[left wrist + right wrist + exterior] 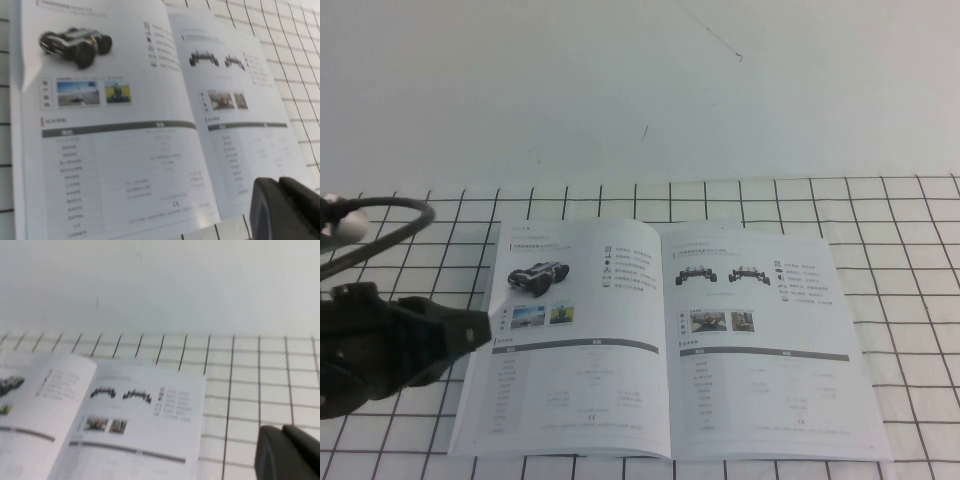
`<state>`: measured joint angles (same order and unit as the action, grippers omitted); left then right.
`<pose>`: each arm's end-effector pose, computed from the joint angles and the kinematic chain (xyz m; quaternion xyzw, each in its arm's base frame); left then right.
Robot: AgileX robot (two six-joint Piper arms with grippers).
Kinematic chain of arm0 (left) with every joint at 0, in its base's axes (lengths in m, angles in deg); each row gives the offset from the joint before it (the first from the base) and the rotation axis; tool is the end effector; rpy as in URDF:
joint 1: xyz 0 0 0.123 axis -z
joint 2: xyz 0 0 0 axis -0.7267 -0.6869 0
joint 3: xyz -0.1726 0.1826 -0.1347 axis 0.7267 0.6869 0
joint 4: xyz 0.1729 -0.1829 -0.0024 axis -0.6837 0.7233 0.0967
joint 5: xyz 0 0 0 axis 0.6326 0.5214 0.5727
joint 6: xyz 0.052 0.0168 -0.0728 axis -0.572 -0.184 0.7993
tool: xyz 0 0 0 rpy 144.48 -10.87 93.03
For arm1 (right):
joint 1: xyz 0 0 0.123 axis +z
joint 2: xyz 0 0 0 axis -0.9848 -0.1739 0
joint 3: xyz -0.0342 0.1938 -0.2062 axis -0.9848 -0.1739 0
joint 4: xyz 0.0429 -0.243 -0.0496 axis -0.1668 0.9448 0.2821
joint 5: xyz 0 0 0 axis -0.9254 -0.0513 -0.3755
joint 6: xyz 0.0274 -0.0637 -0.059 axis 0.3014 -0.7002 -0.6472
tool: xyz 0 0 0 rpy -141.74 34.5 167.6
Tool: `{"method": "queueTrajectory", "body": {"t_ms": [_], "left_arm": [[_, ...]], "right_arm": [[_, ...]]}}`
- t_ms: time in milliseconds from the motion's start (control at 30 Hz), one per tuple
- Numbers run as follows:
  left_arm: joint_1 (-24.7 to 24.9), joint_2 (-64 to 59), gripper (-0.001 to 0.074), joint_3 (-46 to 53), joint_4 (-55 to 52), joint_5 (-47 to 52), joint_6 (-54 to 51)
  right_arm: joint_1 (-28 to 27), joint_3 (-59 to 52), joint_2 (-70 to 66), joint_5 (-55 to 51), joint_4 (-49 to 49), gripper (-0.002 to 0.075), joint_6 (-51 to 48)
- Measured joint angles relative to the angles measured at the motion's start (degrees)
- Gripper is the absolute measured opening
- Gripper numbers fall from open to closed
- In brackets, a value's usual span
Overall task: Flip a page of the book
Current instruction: Open the closed book
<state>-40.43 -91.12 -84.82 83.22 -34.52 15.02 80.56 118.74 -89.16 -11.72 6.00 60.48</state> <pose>0.1796 -0.0595 0.2968 -0.0163 0.8801 -0.2968 0.3703 0.1117 0.0176 0.3591 -0.0358 0.8352 0.0908 0.5413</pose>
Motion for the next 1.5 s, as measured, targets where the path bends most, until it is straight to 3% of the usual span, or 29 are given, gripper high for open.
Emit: {"method": "queueTrajectory", "body": {"t_ms": [267,500,667,800,1000,1133,1233,1500], "left_arm": [[0.0,-9.5,-0.0003,0.0,14.8,3.9,-20.6],[0.0,-15.7,-0.0003,-0.1,18.4,3.9,-26.1],[0.8,-18.8,-0.0003,-1.5,18.1,3.0,-27.5],[4.7,-20.9,-0.0003,-4.4,16.8,1.0,-27.5],[13.3,-25.7,-0.0003,-9.8,10.9,-3.8,-22.7],[14.8,-30.4,-0.0003,-11.7,3.0,-5.3,-15.1],[14.8,-34.3,-0.0003,-12.0,-1.2,-6.8,-12.1],[14.4,-43.3,-0.0003,-12.0,-3.5,-10.1,-11.0]], "right_arm": [[0.3,0.0,-13.4,-4.3,-5.3,-0.0002,-8.6],[0.3,0.0,-23.6,-4.6,-14.0,-0.0002,-18.1],[0.3,0.0,-29.8,-4.6,-23.8,-0.0002,-27.9],[0.3,0.0,-34.3,-4.5,-30.4,-0.0002,-33.8],[0.3,0.0,-38.0,-3.9,-32.9,-0.0002,-37.7],[0.3,0.0,-38.4,-3.3,-33.1,0.0006,-39.5],[0.3,0.0,-38.4,-1.6,-33.2,0.0050,-40.4],[0.3,0.0,-39.2,0.2,-33.6,0.0280,-40.7]]}}
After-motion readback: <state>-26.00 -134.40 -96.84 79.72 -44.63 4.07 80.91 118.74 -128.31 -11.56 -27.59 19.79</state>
